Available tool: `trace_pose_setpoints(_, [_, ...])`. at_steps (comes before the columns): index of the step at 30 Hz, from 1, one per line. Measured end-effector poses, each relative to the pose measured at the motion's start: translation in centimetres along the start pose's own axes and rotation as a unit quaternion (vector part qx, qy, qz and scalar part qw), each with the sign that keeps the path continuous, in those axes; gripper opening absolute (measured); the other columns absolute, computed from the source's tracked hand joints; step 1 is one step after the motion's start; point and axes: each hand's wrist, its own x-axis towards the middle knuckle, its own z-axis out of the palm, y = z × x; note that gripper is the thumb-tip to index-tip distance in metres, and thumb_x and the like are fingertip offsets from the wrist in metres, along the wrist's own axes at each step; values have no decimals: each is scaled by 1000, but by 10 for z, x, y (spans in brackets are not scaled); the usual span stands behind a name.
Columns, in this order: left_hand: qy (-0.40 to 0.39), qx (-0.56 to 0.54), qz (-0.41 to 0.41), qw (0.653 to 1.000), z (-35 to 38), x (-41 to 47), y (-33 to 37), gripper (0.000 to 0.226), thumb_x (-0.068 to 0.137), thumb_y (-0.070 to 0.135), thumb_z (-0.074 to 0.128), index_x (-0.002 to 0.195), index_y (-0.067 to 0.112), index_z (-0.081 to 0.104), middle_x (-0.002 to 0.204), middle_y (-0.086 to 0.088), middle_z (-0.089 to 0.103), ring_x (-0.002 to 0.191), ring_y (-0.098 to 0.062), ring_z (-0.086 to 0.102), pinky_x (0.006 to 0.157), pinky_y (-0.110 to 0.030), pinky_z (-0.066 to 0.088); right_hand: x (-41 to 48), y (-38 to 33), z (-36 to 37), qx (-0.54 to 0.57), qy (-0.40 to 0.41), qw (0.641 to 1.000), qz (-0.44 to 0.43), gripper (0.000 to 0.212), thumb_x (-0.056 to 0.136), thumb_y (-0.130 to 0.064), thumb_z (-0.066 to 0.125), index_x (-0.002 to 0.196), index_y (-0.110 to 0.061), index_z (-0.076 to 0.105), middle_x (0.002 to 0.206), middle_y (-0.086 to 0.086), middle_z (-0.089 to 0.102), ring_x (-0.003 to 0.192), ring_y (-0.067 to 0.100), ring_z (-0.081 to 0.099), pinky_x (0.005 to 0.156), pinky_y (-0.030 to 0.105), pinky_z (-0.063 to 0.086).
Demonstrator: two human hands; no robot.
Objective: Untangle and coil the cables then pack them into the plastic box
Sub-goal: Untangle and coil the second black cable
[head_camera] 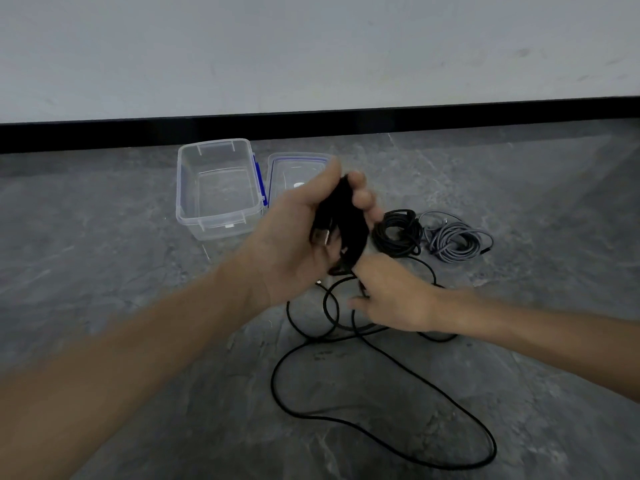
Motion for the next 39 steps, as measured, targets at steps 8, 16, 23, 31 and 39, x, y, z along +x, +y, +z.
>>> trace_pose_setpoints(8, [108, 31, 75, 991, -21, 11, 3, 37, 105, 35, 31, 81, 15, 51, 66, 3, 55, 66, -11, 59, 69, -19, 51, -22, -33, -2, 161, -13, 987, 1, 17, 92, -21, 64, 103, -8, 64, 88, 1, 70, 76, 11, 63, 69, 25, 51])
trace_pose_setpoints(16, [179, 110, 130, 969, -32, 19, -2, 36, 105, 33, 34, 82, 12, 53, 62, 1, 62, 64, -13, 63, 74, -22, 52, -32, -45, -1, 215, -6, 976, 40, 15, 93, -14, 55, 98, -28, 55, 72, 1, 62, 60, 11, 55, 58, 32, 47])
trace_pose_setpoints(23, [216, 245, 151, 933, -53, 19, -8, 33, 105, 34, 33, 87, 15, 54, 63, 6, 66, 78, -15, 61, 102, -42, 42, -40, -59, -15, 65, -13, 998, -5, 22, 92, -16, 48, 114, -20, 49, 73, -4, 57, 60, 16, 53, 59, 43, 48])
trace_pose_setpoints(31, [219, 352, 129, 901, -76, 20, -12, 33, 105, 37, 32, 89, 19, 55, 69, 8, 67, 88, -15, 60, 99, -37, 41, -51, -74, -38, 97, -68, 992, 42, 16, 94, -25, 48, 80, -19, 43, 58, -2, 52, 49, 15, 47, 53, 44, 46])
trace_pose_setpoints(39, [259, 298, 133, 909, -90, 23, -2, 31, 106, 34, 32, 90, 18, 54, 61, 7, 65, 84, -16, 60, 94, -33, 41, -47, -70, -32, 232, -99, 963, 97, 24, 91, -41, 56, 74, -24, 52, 64, -9, 52, 62, 2, 49, 62, 26, 44])
